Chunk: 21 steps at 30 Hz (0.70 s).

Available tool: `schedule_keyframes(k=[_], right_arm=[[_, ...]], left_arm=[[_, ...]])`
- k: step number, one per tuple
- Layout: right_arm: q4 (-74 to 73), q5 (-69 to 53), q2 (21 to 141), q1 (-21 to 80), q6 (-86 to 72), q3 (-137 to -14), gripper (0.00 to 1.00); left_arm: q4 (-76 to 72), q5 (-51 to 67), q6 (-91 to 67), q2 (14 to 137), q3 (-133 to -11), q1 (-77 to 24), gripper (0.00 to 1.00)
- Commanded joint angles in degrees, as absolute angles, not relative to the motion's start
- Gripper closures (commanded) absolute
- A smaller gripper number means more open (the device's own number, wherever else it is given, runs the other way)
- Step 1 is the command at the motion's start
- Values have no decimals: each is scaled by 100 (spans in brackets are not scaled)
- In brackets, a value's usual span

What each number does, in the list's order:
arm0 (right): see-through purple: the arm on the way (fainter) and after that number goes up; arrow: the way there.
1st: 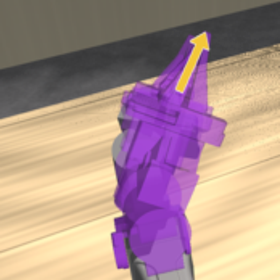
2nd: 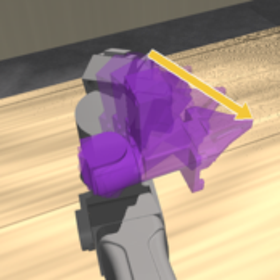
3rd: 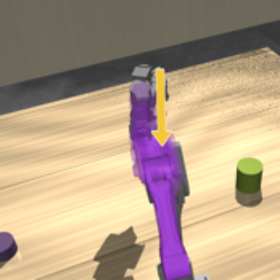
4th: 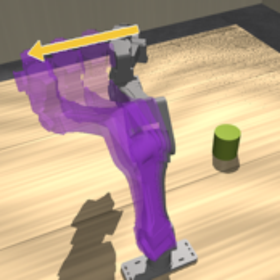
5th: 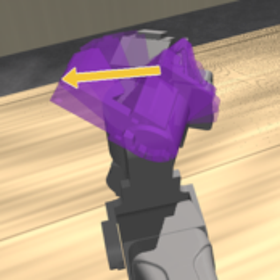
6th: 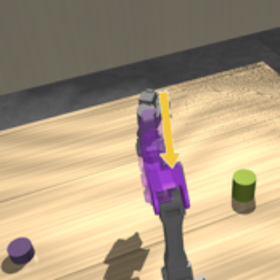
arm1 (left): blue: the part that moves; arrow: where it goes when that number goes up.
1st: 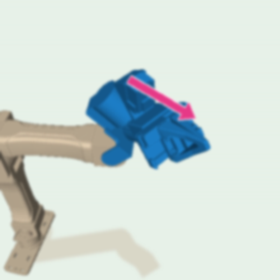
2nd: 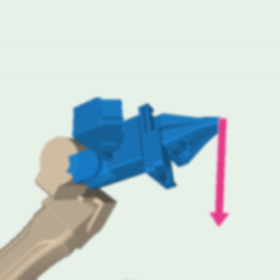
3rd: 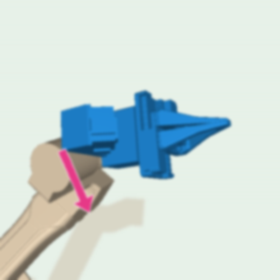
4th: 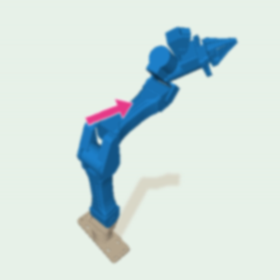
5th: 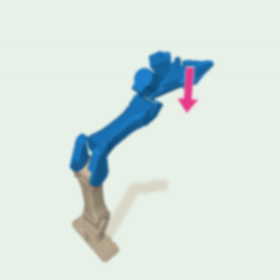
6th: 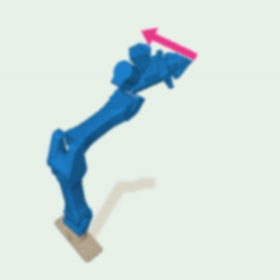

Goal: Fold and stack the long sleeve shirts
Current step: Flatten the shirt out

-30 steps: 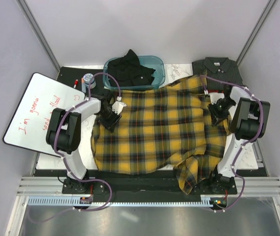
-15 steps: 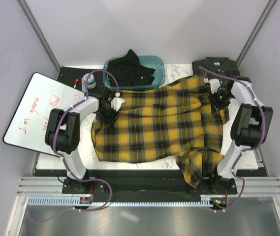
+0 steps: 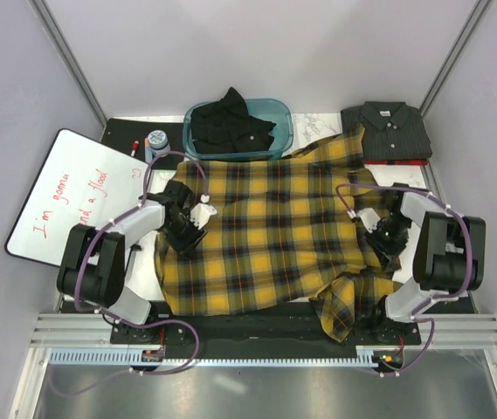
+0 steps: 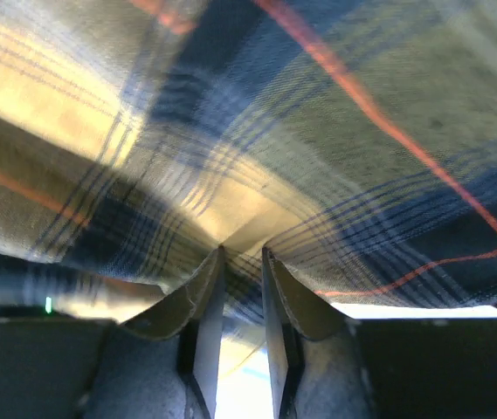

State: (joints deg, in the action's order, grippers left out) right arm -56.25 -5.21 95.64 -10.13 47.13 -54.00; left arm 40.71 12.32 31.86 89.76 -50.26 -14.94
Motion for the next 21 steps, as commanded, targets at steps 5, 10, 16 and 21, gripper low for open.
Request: schedule_keyframes(k=[5,10,16,21], right_arm=[[-7409,-438,7849,-1099,5994,-5315,68],[-7393,-1685,9217,-1037,5091,-7687,59],[-6408,-1758,10993,-905,4097,-9166,64],[-5758,-1337,11478,-861,4025,-8756,65]], left_arm=[[5907,2004,4201,7533,-5017,-1617,43],[5407,1934,3623,8512,-6456,-1608,41],[4588,1443,3121,9726,-7135,-1591,42],[4254,1353,3006,10203,-7032,-1564,44]])
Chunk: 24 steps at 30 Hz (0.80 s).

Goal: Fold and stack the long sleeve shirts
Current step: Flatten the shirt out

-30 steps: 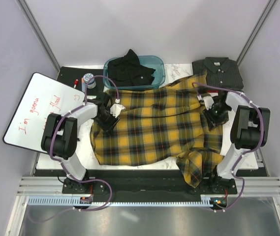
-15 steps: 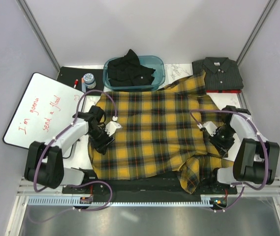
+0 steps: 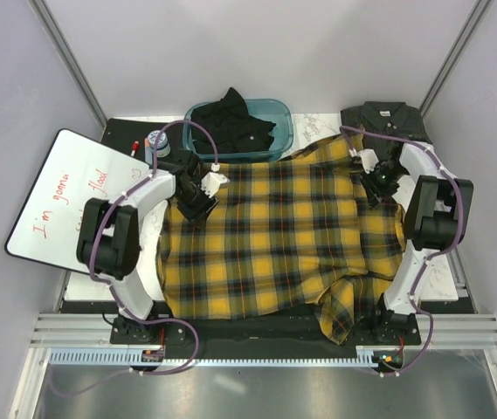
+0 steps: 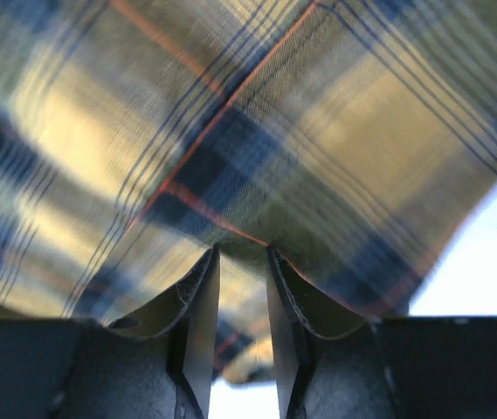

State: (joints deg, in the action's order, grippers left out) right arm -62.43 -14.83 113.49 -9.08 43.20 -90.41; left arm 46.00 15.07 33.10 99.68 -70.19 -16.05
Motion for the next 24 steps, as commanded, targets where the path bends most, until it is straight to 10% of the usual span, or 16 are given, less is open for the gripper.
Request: schedule_keyframes(k=[1,14,24], right_arm=[[-5661,-1292,11479,-861,4078,-8597,65],[-5782,-1098,9337,-905,4948,-5783,62],[-6672,-2750,10597,-1468,4159,-9582,33]], left_arm=[[4219,1310,3015,10265,-6962,-1564,45],[4595,1827,3313,9133,-5203,-1749,50],[5054,2908,3946,8823,-7449,-1257,21]])
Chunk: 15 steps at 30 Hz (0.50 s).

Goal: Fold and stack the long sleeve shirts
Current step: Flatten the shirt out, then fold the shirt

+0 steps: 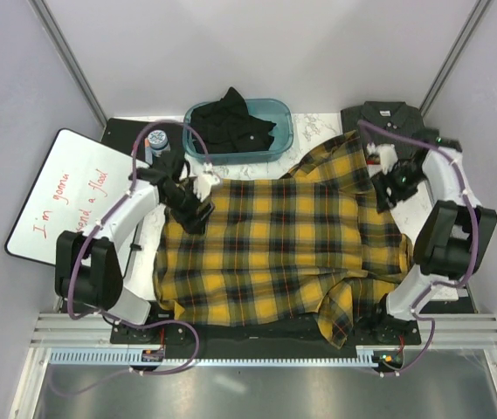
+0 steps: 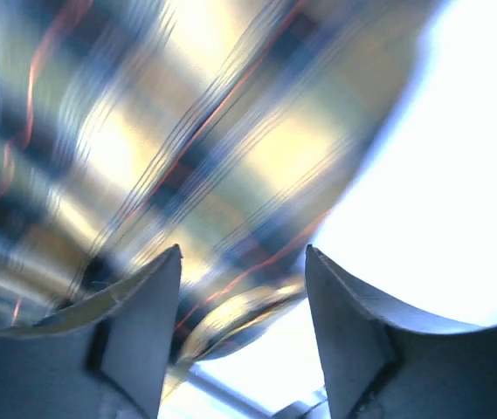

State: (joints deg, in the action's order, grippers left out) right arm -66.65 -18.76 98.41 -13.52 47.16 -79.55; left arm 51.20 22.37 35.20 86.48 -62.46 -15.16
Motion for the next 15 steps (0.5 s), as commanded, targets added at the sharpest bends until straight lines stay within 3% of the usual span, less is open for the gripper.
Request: schedule_keyframes(k=[1,6,15], right_arm=[[-6532,-2881,10808,-1468,4009,-9885,32],[-5609,-3260,11899,-1380,2727,-11186,26],[-4483,-3112,12867,-1072,2013,-11944,14]], left_arm=[[5054,2918,4033,8981,-7662,-1196,19],[4931,3076,4139,9991,-8734,-1028,14],[4702,2664,5096,11126,-9579,-923,21]])
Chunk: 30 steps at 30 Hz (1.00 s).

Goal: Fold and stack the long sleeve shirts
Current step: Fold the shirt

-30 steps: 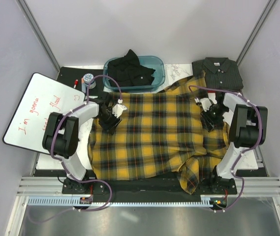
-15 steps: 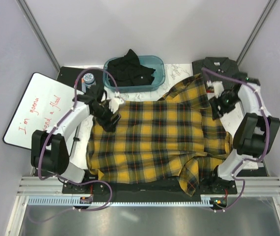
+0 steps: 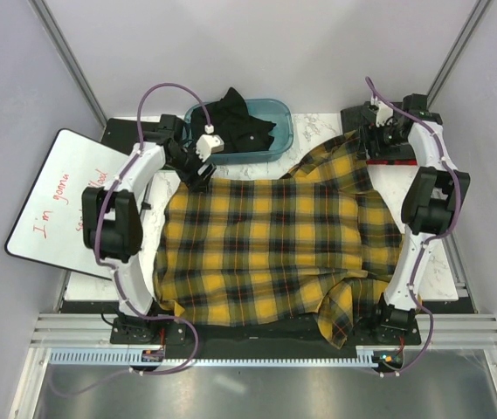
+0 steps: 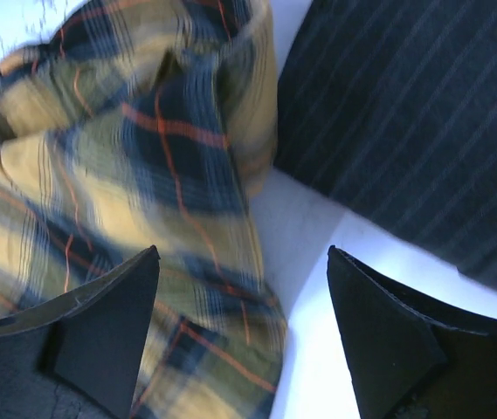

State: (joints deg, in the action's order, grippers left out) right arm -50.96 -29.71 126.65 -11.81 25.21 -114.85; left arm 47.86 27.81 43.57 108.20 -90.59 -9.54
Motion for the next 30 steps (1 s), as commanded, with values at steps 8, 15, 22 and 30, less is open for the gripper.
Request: schedule_keyframes(k=[8,15,22,30], right_arm=[[-4280,-3120,13122,-993,2048,-11997,13],[-4324,-3120,13306,-905,2083,-12243,16],[-4421,-3743,13105,-896,2311,-12068,52],[-4421,-3824,12964,-940,2154,-12295,100]], left_arm=[[4588,1978,5414,11908,-9975,-905,29],[4535,1653,5616,12120,-10072,-905,43],[4579,1600,5695,12103,-10081,-853,58],[4737,1679,5818,11971,-10081,-782,89]])
